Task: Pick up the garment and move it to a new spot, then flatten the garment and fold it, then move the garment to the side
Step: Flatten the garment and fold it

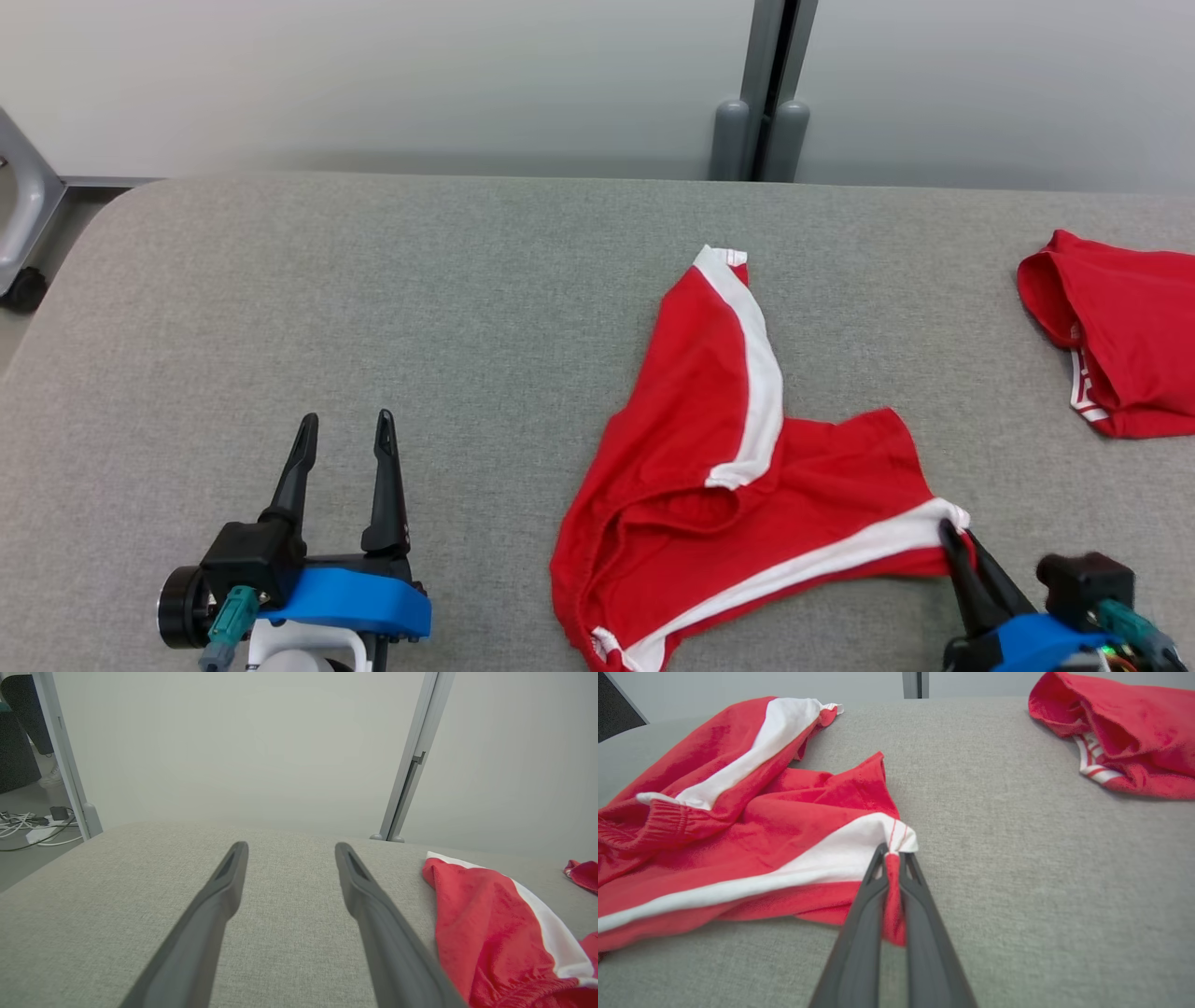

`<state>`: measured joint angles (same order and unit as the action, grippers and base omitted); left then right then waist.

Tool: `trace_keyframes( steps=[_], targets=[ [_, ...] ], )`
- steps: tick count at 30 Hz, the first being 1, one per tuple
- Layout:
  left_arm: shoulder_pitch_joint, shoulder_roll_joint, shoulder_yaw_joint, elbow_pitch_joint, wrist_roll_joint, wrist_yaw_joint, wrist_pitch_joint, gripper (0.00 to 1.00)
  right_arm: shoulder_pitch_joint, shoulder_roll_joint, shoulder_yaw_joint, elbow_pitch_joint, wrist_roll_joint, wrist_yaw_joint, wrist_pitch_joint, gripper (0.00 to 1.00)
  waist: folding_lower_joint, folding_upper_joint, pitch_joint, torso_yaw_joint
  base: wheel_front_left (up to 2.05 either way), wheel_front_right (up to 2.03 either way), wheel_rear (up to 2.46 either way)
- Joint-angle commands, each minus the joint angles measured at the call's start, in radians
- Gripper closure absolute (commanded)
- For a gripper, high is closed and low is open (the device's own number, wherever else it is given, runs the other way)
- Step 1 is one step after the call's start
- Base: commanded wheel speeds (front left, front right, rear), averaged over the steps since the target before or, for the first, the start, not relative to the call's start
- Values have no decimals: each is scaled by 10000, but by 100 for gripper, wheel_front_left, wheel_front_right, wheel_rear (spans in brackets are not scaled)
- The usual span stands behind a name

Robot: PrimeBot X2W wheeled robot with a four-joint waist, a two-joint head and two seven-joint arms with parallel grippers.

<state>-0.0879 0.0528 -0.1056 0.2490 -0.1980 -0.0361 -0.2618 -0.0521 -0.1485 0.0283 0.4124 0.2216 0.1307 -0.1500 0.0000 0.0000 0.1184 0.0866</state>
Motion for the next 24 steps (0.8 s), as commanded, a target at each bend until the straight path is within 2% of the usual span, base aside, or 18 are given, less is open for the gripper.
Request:
trace_keyframes(
  steps=[1,3,4,5,6,7,11,17,24],
  targets=[
    [1,-13,41,-28,36,-18,-44,0,374,74,-191,-373,-70,3,134,100,0,0,-15,-44,0,0,0],
    [27,-13,85,-32,33,-21,-44,0,815,209,-374,-913,-116,4,451,100,0,0,-17,-115,0,0,0],
    [37,-14,95,-29,36,-38,-44,0,987,268,-463,-1146,-152,3,583,79,0,0,-14,-143,0,0,0],
    [42,-15,98,-25,47,-42,-44,0,1101,307,-536,-1386,-163,3,681,12,0,0,-14,-170,0,0,0],
    [42,-15,98,-25,47,-42,-44,0,1101,307,-536,-1386,-163,3,681,12,0,0,-14,-170,0,0,0],
    [44,-16,87,-20,61,-48,-44,0,1200,339,-615,-1592,-202,3,772,0,0,0,-15,-190,0,0,0],
    [41,-17,79,1,66,-67,-44,0,1344,507,-770,-2387,-393,4,835,0,0,0,-51,-257,0,0,0],
    [19,-20,112,-8,107,-89,-44,0,1170,707,-913,-3469,-508,4,306,0,0,0,-116,-310,0,0,0],
    [37,-22,51,10,199,-142,-44,0,615,965,-1063,-3750,-647,4,-750,0,0,0,-159,-396,0,0,0]
  ],
)
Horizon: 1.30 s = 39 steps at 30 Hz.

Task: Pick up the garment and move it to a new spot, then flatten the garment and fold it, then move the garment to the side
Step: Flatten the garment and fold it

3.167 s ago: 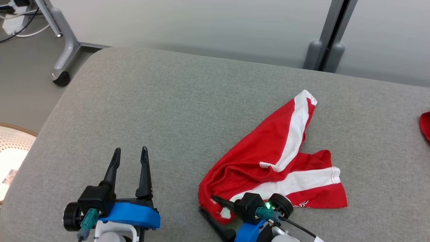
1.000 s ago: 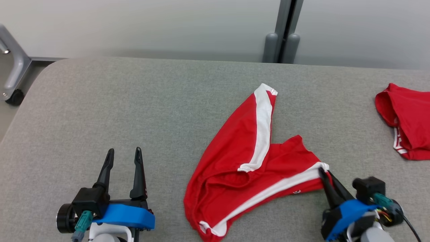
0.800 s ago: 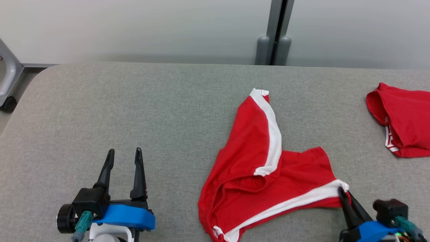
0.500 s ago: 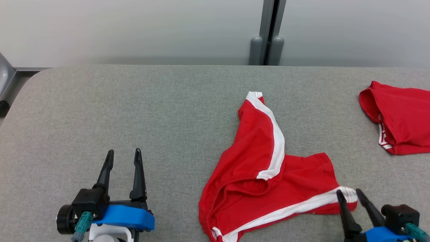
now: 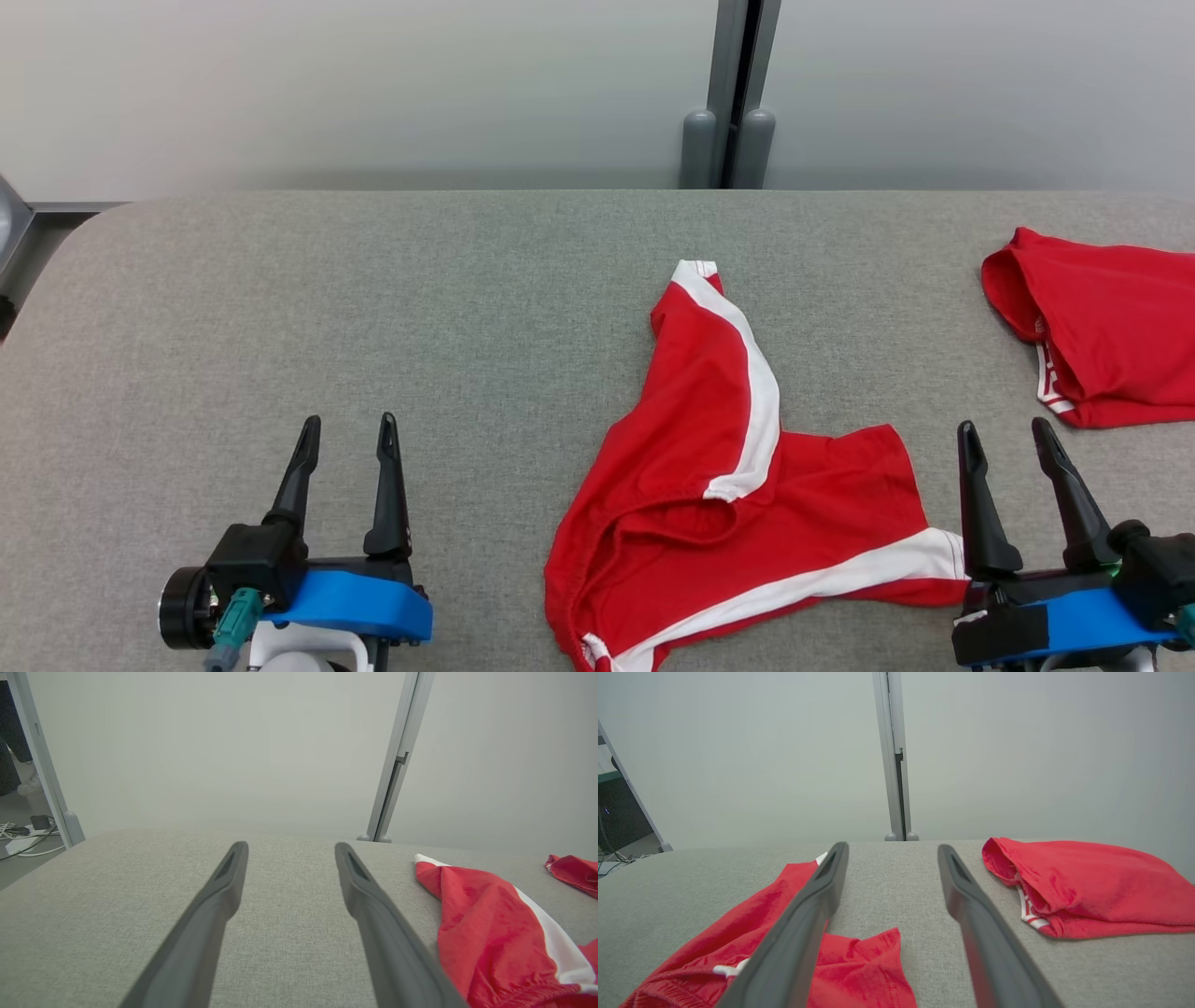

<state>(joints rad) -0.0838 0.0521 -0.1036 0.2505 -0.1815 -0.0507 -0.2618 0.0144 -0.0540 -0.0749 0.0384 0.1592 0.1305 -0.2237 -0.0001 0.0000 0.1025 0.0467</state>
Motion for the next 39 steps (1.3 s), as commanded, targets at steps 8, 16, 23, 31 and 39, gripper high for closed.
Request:
trace_keyframes(
  steps=[8,16,23,31,39],
  targets=[
    [-286,-17,-712,106,350,-306,-43,0,-320,30,162,594,174,6,-249,0,1,0,-44,-110,0,0,0],
    [-932,-16,-3129,468,710,-726,315,0,-437,30,251,892,192,6,-320,0,1,0,-50,-468,0,0,0],
    [-1539,5,-4876,1013,554,-807,681,0,-551,28,352,942,271,6,-349,0,1,0,200,-1024,0,0,0],
    [-2009,426,-6127,1897,46,-791,911,0,-747,29,266,1009,395,6,-385,0,1,0,649,-1646,0,0,0],
    [-2488,635,-6447,2894,-282,-793,871,0,-976,29,288,1037,482,6,-418,0,1,0,1051,-1934,0,0,0]
  ],
)
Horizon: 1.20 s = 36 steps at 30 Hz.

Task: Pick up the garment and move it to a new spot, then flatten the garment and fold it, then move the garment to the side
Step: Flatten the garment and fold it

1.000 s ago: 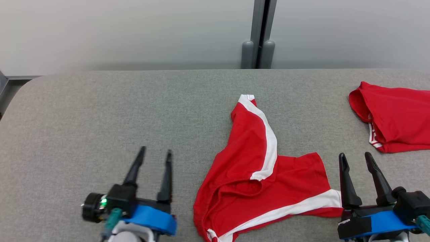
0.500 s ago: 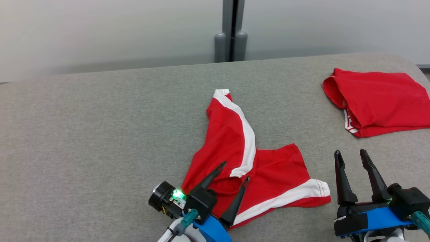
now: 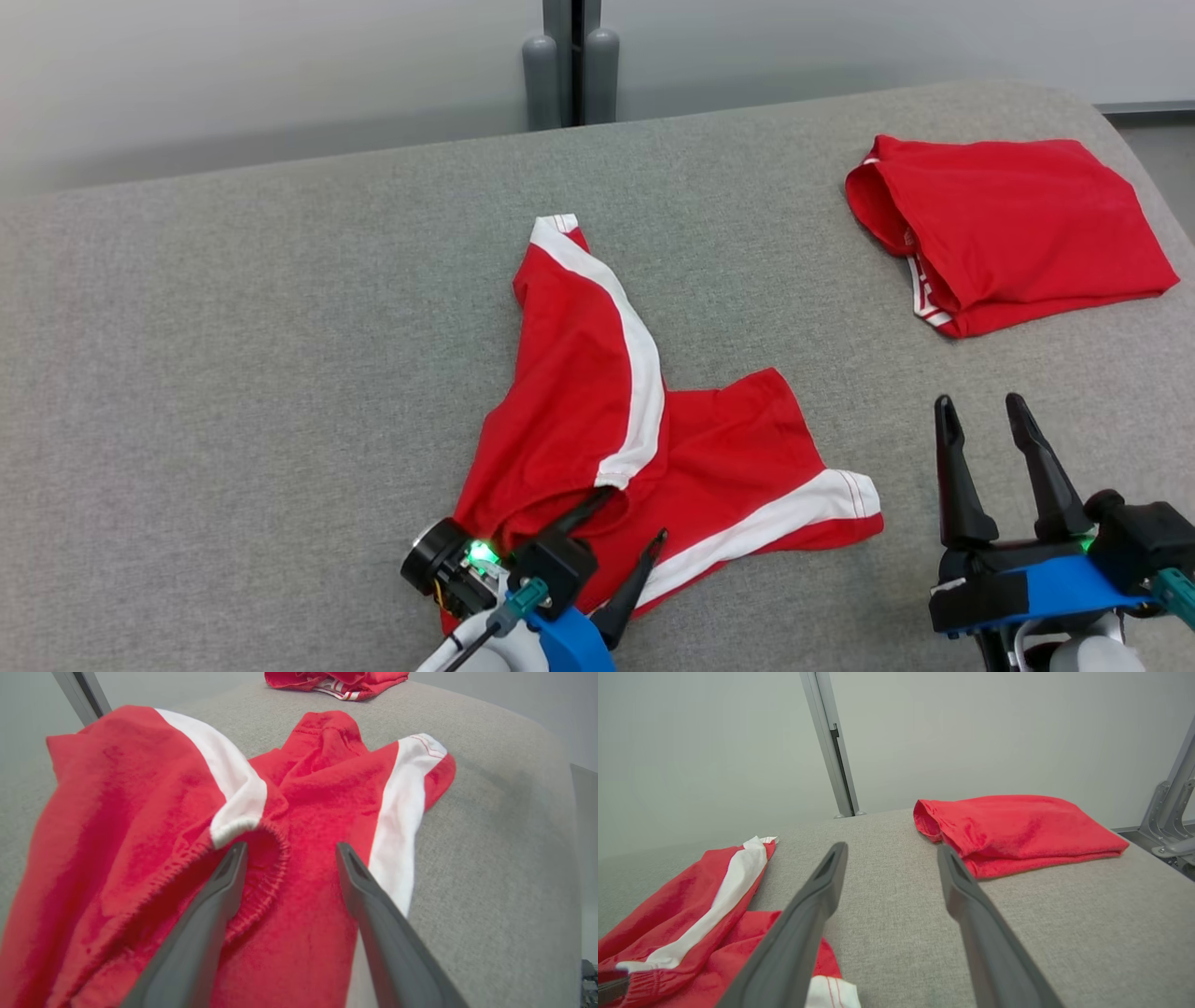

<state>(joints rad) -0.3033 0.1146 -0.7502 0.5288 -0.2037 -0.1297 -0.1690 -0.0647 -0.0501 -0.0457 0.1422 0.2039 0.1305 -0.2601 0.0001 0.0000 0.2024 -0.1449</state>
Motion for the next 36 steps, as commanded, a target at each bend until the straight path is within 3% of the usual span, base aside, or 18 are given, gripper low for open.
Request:
trace_keyframes(
  steps=[1,6,7,8,9,15,23,31,36],
  targets=[
    [-399,-1,6,232,-75,-3,-89,0,-200,-9,7,0,46,6,-54,0,-1,0,101,-39,0,0,0],
    [-1102,-173,47,922,-264,-4,-176,0,-386,-9,25,-17,74,6,-58,0,-1,0,287,-90,0,0,0],
    [-1255,-208,59,1078,-303,-4,-189,55,-380,-9,27,-15,72,6,-57,0,-1,0,306,-93,0,0,0],
    [-1415,-257,25,1212,-337,-4,-209,89,-388,-9,31,-14,78,6,-58,0,-1,0,317,-94,0,0,0],
    [-1572,-321,23,1295,-381,-4,-298,100,-402,-9,39,-20,86,6,-58,0,-1,0,326,-97,0,0,0],
    [-2294,-261,478,1421,-664,171,-688,100,-287,-9,-69,-82,109,6,-60,0,-1,0,304,47,0,0,0],
    [-2777,811,1656,885,-1115,654,-893,100,-237,-9,-105,-62,160,6,-61,0,-1,0,258,262,0,0,0],
    [-2012,1723,2841,710,-1867,1121,-933,100,-271,-8,-134,68,170,6,-60,0,-1,0,317,232,0,0,0],
    [-1351,1818,3413,1017,-2371,1338,-959,100,-226,-8,-151,216,181,6,-62,0,-1,0,321,194,0,0,0]
  ],
)
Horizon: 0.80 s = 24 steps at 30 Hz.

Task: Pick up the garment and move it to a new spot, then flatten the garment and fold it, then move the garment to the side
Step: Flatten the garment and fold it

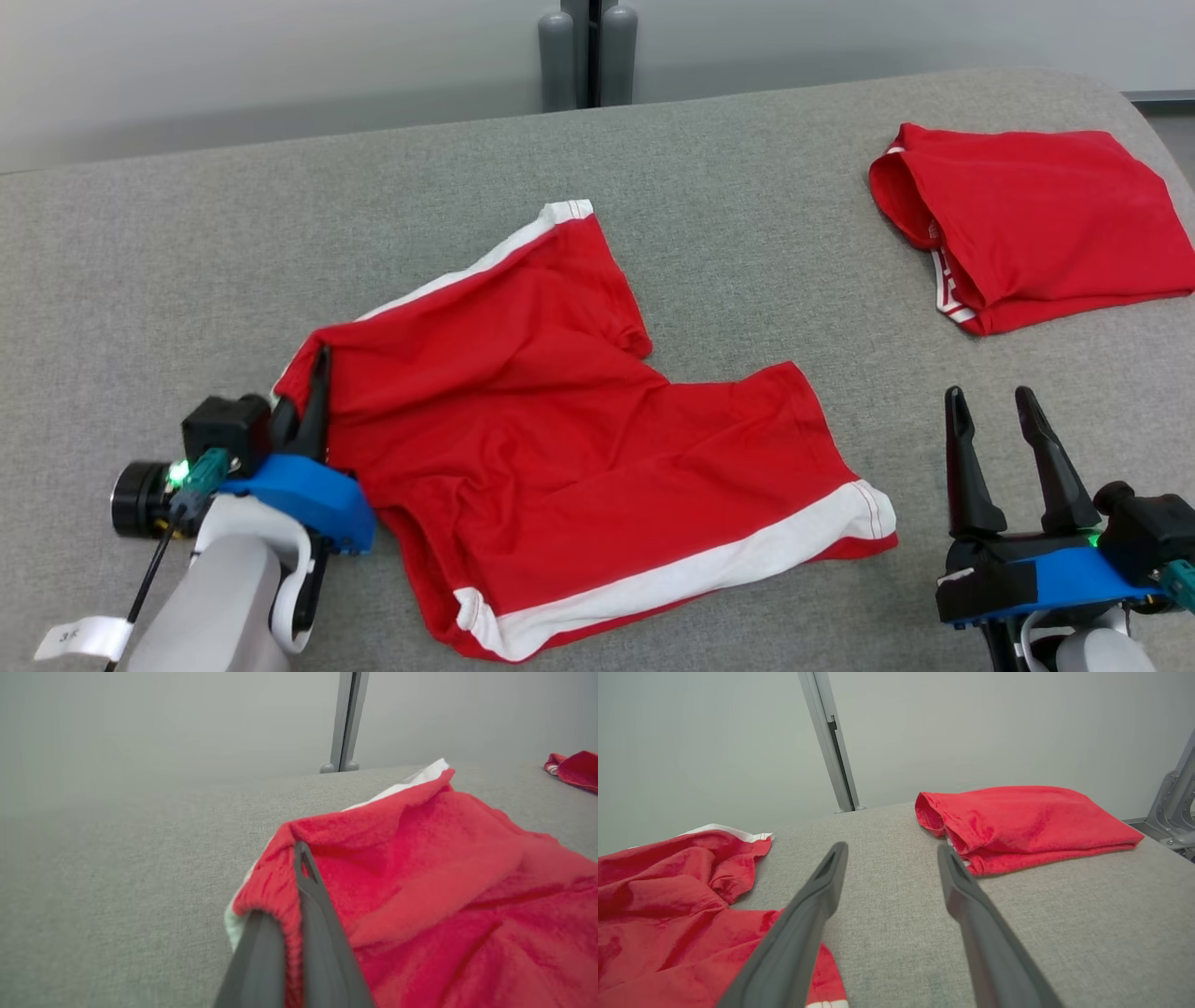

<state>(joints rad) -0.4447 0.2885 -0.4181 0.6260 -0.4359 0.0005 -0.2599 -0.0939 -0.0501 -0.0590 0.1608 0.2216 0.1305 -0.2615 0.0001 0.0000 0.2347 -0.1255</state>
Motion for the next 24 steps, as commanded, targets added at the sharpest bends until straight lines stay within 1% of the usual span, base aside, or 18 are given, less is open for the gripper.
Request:
trace_keyframes(
  steps=[1,2,3,4,5,12,13,21,24],
  targets=[
    [157,78,128,117,-82,43,-55,100,80,-8,-26,49,4,6,-47,0,-1,0,-8,11,0,0,0],
    [227,44,179,160,-101,56,-61,100,97,-8,-35,63,3,6,-48,0,-1,0,-20,35,0,0,0],
    [289,-43,237,134,-84,100,-63,87,113,-8,-47,91,-3,6,-48,0,-1,0,-41,69,0,0,0],
    [383,-105,261,117,-36,110,-59,46,129,-8,-56,127,-20,6,-47,0,-1,0,-76,114,0,0,0],
    [458,-139,331,87,-14,132,-58,0,137,-8,-46,160,-36,6,-47,0,-1,0,-106,151,0,0,0],
    [896,-483,693,-433,307,-12,-62,0,165,-8,6,284,-109,6,-47,0,-1,0,-398,522,0,0,0],
    [1005,-591,703,-483,307,-90,-61,0,193,-8,8,304,-108,6,-47,0,-1,0,-450,592,0,0,0],
    [2151,-1221,712,-989,621,-208,-64,0,436,-10,-25,387,-100,6,-47,0,-1,0,-955,1155,0,0,0],
    [2531,-1328,726,-1047,727,-263,-63,0,512,-10,21,412,-106,6,-47,0,-1,0,-1131,1290,0,0,0]
  ],
)
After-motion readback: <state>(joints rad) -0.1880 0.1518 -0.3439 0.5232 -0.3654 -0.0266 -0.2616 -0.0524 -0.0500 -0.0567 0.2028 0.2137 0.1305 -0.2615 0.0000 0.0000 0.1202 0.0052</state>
